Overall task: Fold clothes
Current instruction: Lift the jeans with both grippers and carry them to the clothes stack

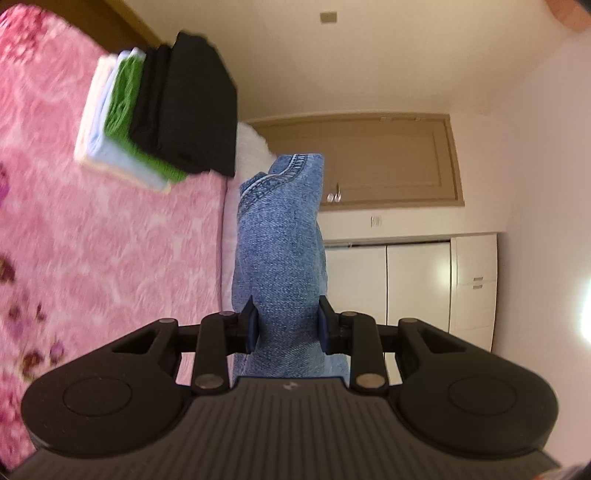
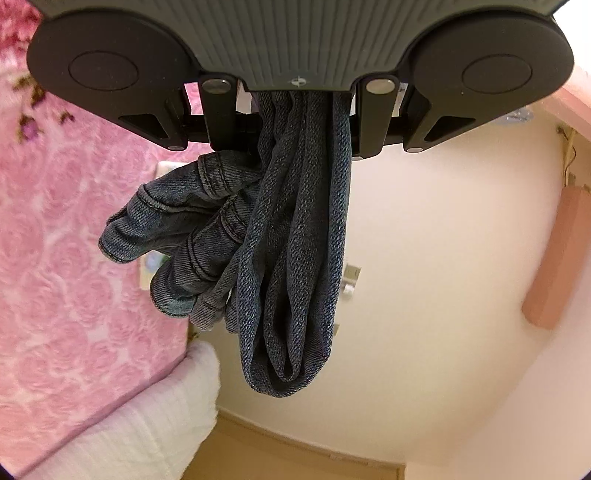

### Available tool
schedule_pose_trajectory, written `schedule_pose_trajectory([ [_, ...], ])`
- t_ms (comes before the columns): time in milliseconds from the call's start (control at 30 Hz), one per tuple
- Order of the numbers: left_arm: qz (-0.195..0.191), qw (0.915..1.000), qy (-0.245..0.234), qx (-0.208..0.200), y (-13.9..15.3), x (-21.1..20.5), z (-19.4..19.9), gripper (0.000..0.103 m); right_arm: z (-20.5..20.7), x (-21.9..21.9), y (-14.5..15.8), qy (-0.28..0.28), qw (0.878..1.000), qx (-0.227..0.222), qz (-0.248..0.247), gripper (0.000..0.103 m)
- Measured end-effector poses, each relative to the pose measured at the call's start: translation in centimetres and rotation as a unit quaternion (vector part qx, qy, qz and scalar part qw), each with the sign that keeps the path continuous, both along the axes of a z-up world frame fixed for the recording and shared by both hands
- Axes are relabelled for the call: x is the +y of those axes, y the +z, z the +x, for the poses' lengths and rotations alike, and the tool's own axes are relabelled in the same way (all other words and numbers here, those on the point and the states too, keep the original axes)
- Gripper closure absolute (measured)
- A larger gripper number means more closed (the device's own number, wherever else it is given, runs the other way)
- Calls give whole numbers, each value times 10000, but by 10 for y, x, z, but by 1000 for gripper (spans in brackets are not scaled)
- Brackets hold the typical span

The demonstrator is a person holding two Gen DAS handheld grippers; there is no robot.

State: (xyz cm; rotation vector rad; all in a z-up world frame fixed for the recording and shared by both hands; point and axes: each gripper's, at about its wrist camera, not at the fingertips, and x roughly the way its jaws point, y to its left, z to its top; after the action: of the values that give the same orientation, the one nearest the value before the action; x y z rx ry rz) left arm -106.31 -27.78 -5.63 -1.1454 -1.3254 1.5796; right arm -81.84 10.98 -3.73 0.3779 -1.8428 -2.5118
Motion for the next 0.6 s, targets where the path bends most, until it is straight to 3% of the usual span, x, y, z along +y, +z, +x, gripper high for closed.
schedule_pose_trajectory([
  [300, 119, 9982, 535, 250, 6, 34, -86, 78, -122, 33, 16, 706, 9970, 158, 271, 73],
  [600, 300, 9954, 546, 728, 17, 84, -247, 78, -279, 72, 22, 773, 9943, 567, 469, 73],
])
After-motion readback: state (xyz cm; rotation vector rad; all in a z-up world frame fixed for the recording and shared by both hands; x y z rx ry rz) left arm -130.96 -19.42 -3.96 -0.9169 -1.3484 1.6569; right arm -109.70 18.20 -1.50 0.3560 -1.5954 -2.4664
